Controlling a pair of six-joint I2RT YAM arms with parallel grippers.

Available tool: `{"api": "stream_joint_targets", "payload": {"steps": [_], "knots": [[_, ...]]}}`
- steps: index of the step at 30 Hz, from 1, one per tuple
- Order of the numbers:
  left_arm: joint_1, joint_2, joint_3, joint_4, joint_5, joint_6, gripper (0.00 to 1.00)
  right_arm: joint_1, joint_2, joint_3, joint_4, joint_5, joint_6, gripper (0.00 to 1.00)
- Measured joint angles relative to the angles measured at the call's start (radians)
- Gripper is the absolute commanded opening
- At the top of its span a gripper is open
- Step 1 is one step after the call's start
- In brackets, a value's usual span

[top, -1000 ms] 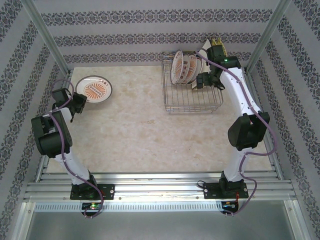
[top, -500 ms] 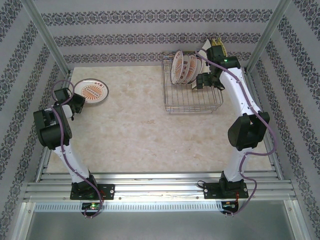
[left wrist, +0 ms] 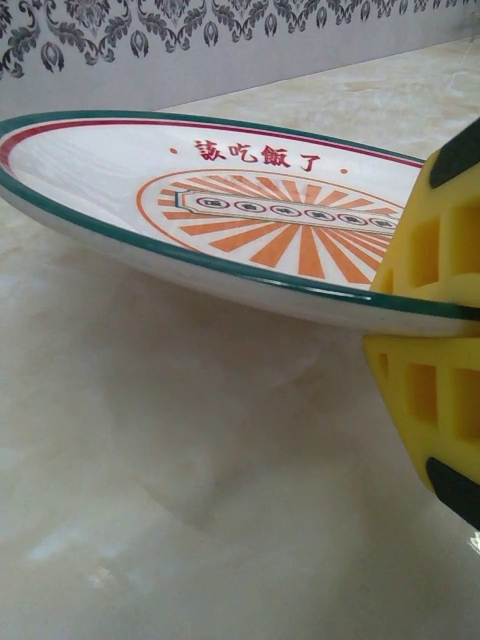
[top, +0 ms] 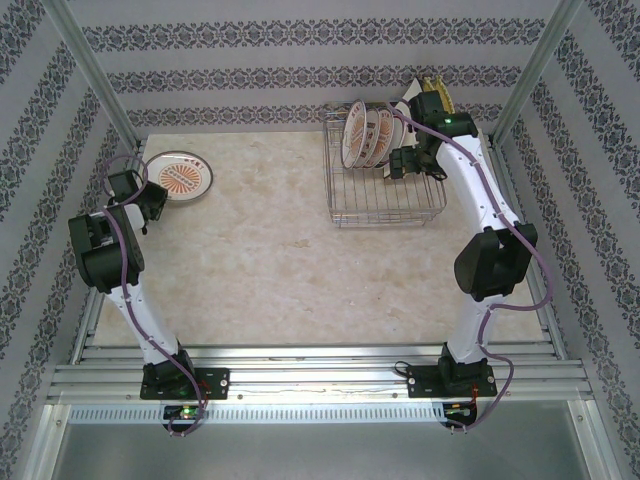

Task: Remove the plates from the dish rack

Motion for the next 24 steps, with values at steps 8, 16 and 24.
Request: {"api": "stream_joint_targets", "payload": {"steps": [8,16,24], "knots": [[0.0,0.002,0.044,-0.094,-0.048,0.062,0.15,0.0,-0.001,-0.006,0.004,-0.003,0.0,0.98],[0.0,0.002,0.088,-0.204,-0.096,0.132,0.26,0.0,-0.002,-0.015,0.004,-0.007,0.0,0.98],[-0.003,0.026,0.124,-0.322,-0.141,0.207,0.36,0.0,-0.006,-0.026,0.005,-0.008,-0.001,0.98]]}}
